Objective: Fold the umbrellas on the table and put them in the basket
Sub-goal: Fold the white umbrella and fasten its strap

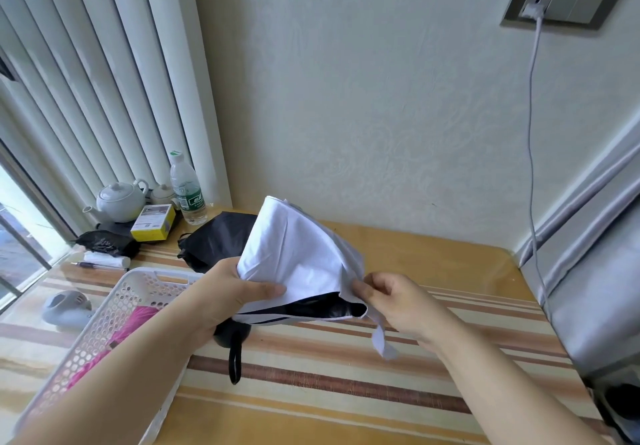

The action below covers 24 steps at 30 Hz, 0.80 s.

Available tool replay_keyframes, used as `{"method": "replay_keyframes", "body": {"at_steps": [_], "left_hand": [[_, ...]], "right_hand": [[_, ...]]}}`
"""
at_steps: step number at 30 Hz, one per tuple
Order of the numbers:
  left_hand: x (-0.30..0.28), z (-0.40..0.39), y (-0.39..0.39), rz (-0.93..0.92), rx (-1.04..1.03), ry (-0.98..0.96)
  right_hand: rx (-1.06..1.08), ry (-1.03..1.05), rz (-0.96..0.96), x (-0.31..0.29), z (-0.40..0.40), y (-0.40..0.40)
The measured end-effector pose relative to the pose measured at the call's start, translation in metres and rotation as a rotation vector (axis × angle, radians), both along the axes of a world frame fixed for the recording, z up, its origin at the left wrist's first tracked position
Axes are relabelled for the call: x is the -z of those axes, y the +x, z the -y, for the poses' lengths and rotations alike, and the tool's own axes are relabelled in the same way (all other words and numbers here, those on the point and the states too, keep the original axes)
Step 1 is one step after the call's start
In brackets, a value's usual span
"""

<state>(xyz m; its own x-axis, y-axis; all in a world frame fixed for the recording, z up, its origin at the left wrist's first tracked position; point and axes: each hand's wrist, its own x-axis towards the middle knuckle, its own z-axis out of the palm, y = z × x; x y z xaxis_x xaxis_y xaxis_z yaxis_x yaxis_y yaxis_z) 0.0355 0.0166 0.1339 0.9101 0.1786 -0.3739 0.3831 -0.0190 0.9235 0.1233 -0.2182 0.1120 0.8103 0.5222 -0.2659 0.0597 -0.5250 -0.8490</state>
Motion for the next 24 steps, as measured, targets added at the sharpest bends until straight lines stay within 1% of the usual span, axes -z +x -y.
{"method": "replay_keyframes", "body": {"at_steps": [2,4,6,8,11,13,15,18,20,22,24], "left_hand": [[-0.001,-0.003,-0.001,-0.003,0.011,-0.04],[-0.002,-0.005,-0.001,-0.012,0.018,-0.106],[-0.003,-0.006,0.001,-0.019,0.032,-0.173],[-0.005,-0.004,0.002,-0.026,0.053,-0.239],[-0.007,-0.004,0.002,-0.036,0.115,-0.3],[-0.006,-0.005,0.002,-0.032,0.165,-0.324],[-0.006,-0.006,0.003,-0.02,0.2,-0.334],[-0.002,-0.01,0.006,0.0,0.207,-0.326],[0.001,-0.013,0.007,0.002,0.204,-0.3],[0.003,-0.017,0.008,-0.006,0.207,-0.28],[0.006,-0.019,0.009,-0.017,0.206,-0.28]], "right_hand": [[0.009,0.191,-0.038,-0.004,0.003,0.002],[-0.028,0.354,-0.126,-0.014,0.009,0.006],[-0.06,0.437,-0.175,-0.022,0.015,0.009],[-0.023,0.451,-0.173,-0.022,0.018,0.011],[0.007,0.425,-0.147,-0.02,0.019,0.011],[0.039,0.456,-0.137,-0.019,0.022,0.012],[0.073,0.43,-0.092,-0.019,0.024,0.014],[0.002,0.306,-0.019,-0.02,0.026,0.014],[-0.042,0.171,0.025,-0.022,0.033,0.017],[-0.044,0.05,0.093,-0.023,0.039,0.02],[-0.037,0.068,0.092,-0.025,0.042,0.02]]}}
